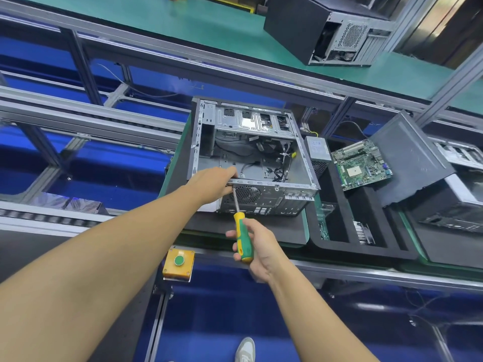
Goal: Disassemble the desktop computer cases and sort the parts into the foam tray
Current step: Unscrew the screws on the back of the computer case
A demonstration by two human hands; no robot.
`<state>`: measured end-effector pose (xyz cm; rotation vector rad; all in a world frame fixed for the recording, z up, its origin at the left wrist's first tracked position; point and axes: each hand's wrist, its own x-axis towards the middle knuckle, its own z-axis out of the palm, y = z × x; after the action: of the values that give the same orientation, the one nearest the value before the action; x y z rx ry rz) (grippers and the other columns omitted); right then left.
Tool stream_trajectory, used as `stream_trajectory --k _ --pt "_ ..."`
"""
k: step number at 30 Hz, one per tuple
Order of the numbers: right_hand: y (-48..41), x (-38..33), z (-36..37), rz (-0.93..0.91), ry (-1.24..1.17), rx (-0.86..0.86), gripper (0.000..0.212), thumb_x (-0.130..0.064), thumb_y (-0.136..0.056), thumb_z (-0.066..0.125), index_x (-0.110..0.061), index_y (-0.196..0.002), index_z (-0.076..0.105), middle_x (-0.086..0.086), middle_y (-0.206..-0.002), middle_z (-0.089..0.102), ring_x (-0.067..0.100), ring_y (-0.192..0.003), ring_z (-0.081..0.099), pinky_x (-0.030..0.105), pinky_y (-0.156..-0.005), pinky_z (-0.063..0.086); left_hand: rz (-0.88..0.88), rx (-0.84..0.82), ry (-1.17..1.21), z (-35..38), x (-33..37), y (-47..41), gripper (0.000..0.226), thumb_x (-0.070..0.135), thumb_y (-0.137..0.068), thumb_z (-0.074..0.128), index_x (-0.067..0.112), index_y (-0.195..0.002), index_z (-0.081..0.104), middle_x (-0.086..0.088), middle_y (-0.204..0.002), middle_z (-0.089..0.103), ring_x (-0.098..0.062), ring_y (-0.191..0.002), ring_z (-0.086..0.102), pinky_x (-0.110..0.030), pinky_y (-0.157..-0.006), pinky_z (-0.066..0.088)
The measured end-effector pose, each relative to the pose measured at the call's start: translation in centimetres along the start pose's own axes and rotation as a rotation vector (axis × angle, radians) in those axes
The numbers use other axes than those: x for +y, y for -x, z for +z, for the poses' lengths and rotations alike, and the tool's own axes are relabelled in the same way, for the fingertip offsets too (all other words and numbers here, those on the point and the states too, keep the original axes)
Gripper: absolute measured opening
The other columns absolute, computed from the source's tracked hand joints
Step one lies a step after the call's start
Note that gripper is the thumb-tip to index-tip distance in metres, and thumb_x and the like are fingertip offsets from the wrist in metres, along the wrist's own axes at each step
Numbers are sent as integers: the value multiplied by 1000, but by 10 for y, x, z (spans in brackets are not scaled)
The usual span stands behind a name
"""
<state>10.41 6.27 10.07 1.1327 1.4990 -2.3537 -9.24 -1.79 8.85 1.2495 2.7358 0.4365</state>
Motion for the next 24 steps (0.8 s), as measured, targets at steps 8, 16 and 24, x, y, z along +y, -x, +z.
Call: stream_trajectory --k 8,16,24 --pt "-1 4 -3 -37 37 -70 14 -14 -101 55 -6 -111 62 10 -86 70 19 -73 61 33 -59 58 83 50 104 -2 -1 3 34 22 -93 67 25 -125 55 3 -123 64 -21 -99 65 -42 -84 55" --pt "-4 3 -2 -18 16 12 24 -20 -93 70 -17 -111 55 5 -91 58 13 -59 53 22 -40 35 186 130 38 5 -4 11 22 19 -95 60 26 -114 51 8 -116 59 -23 -81 61 -39 -63 53" --pt "-5 2 0 -2 -55 -50 26 -18 -102 46 -6 -117 64 7 -80 71 17 -59 53 26 -43 40 260 150 -15 8 -7 11 13 17 -96 56 23 -107 52 6 -116 57 -28 -77 60 -40 -58 50"
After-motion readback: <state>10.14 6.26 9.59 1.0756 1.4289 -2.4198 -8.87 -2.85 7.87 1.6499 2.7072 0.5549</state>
